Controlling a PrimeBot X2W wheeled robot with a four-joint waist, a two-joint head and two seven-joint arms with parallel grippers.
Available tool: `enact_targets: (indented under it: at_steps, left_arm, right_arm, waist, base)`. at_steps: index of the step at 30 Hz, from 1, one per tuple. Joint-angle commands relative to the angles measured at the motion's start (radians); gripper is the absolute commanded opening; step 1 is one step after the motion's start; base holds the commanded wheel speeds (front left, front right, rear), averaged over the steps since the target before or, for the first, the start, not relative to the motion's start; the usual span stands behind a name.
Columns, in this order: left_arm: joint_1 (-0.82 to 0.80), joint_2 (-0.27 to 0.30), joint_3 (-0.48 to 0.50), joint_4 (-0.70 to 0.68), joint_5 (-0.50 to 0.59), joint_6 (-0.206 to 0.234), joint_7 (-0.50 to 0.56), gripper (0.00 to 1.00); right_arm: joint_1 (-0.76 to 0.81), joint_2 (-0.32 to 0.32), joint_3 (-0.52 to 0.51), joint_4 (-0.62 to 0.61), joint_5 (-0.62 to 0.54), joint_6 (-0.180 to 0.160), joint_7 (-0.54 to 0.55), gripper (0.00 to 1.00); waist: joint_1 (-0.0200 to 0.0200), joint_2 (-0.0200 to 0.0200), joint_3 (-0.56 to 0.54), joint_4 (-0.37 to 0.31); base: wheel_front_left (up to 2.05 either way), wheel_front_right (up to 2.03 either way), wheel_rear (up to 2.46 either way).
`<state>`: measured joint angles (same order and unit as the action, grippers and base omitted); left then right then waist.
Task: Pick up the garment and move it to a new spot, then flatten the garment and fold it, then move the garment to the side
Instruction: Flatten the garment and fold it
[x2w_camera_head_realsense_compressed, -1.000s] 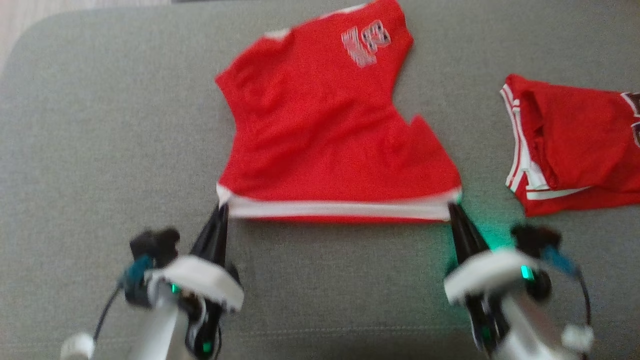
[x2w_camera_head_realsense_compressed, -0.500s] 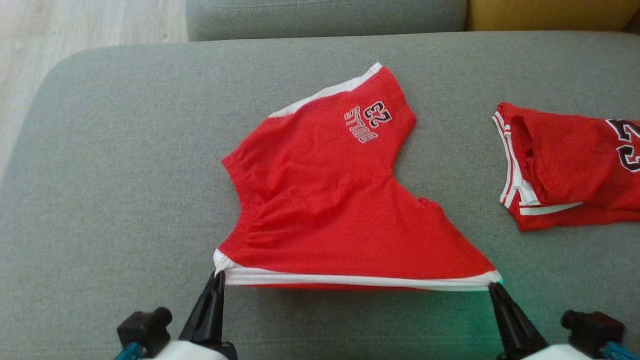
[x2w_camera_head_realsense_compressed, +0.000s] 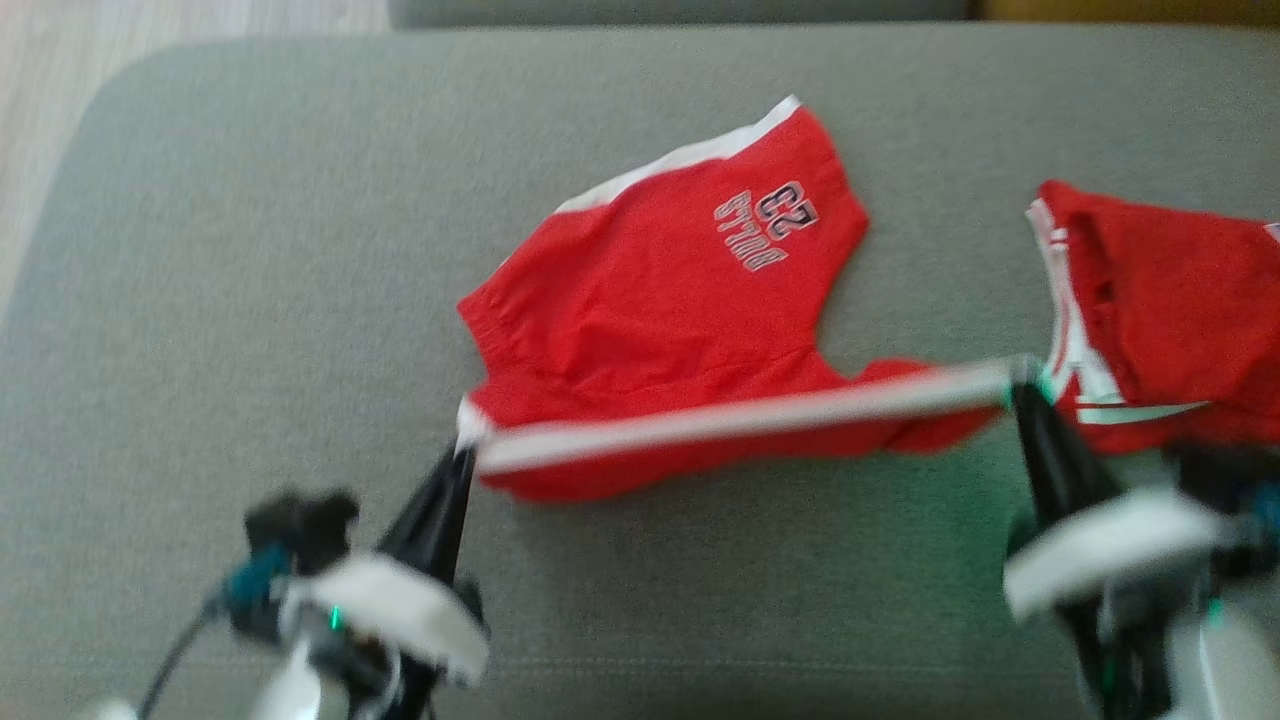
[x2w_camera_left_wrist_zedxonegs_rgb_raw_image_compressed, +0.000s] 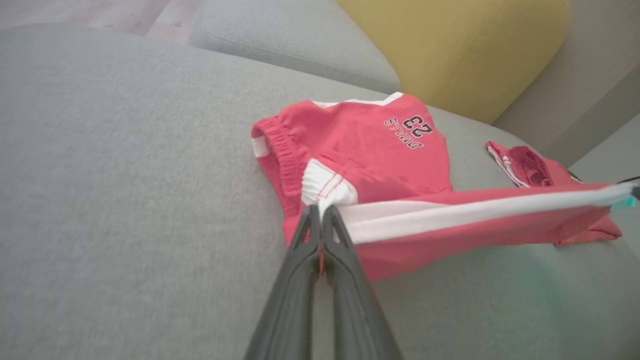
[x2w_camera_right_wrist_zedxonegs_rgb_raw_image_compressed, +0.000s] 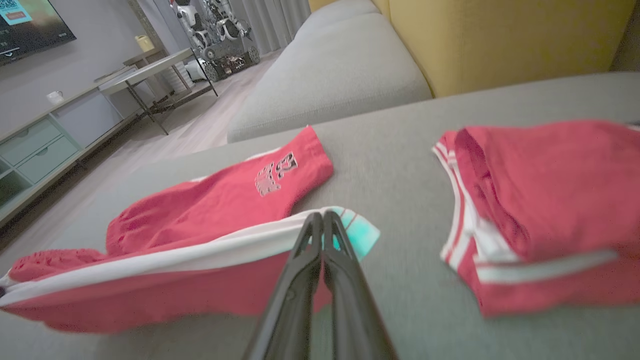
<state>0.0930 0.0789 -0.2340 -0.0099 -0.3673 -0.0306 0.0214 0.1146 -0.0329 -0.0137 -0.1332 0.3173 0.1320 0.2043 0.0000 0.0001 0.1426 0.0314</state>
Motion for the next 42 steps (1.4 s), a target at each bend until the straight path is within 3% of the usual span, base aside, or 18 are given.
enact_targets:
  at_steps: [1, 13, 19, 25, 26, 27, 34, 39, 42]
  left_arm:
    - [-0.082, 0.015, 0.043, -0.015, -0.009, -0.004, 0.011, 0.0]
    - [-0.526, -0.021, -0.029, 0.274, -0.117, -0.06, 0.057, 0.0]
    - [-0.703, -0.028, -0.065, 0.478, -0.182, -0.063, 0.025, 0.0]
    - [-0.826, -0.028, -0.152, 0.647, -0.319, -0.074, -0.037, 0.03]
    - [-0.837, -0.028, -0.163, 0.663, -0.331, -0.075, -0.049, 0.67]
    - [-0.845, -0.028, -0.173, 0.678, -0.34, -0.077, -0.062, 1.0]
    - [-0.847, -0.023, -0.203, 0.737, -0.31, -0.057, -0.219, 1.0]
    - [-0.801, 0.013, -0.182, 0.665, -0.225, 0.009, -0.279, 1.0]
    - [-0.753, 0.04, -0.134, 0.531, -0.143, 0.066, -0.282, 1.0]
  right_arm:
    - [-0.103, -0.029, 0.005, -0.015, -0.004, -0.001, 0.004, 0.0]
    - [-0.756, -0.153, 0.109, 0.468, 0.027, -0.001, 0.005, 0.0]
    - [-0.949, -0.18, 0.19, 0.691, 0.049, -0.001, -0.051, 0.0]
    - [-1.079, -0.178, 0.285, 0.88, 0.084, -0.001, -0.148, 0.0]
    - [-1.091, -0.177, 0.297, 0.897, 0.09, -0.001, -0.167, 0.44]
    - [-1.1, -0.175, 0.309, 0.912, 0.096, -0.001, -0.188, 1.0]
    - [-1.117, -0.169, 0.396, 0.944, 0.132, -0.001, -0.338, 1.0]
    - [-1.075, -0.184, 0.415, 0.888, 0.12, -0.001, -0.434, 1.0]
    - [-1.023, -0.188, 0.391, 0.827, 0.099, -0.001, -0.454, 1.0]
  waist:
    - [0.0, -0.0001, 0.043, 0.027]
    - [0.0, -0.0001, 0.245, 0.151]
    - [0.0, -0.0001, 0.303, 0.188]
    - [0.0, -0.0001, 0.331, 0.183]
    - [0.0, -0.0001, 0.332, 0.181]
    - [0.0, -0.0001, 0.332, 0.179]
    - [0.0, -0.0001, 0.303, 0.146]
    - [0.0, -0.0001, 0.266, 0.113]
    - [0.0, -0.0001, 0.244, 0.09]
  base:
    - [0.0, 0.0, 0.0]
    - [0.0, 0.0, 0.0]
    - [0.0, 0.0, 0.0]
    - [0.0, 0.0, 0.0]
    - [0.0, 0.0, 0.0]
    - [0.0, 0.0, 0.0]
    - [0.0, 0.0, 0.0]
    - [0.0, 0.0, 0.0]
    - [0.0, 0.0, 0.0]
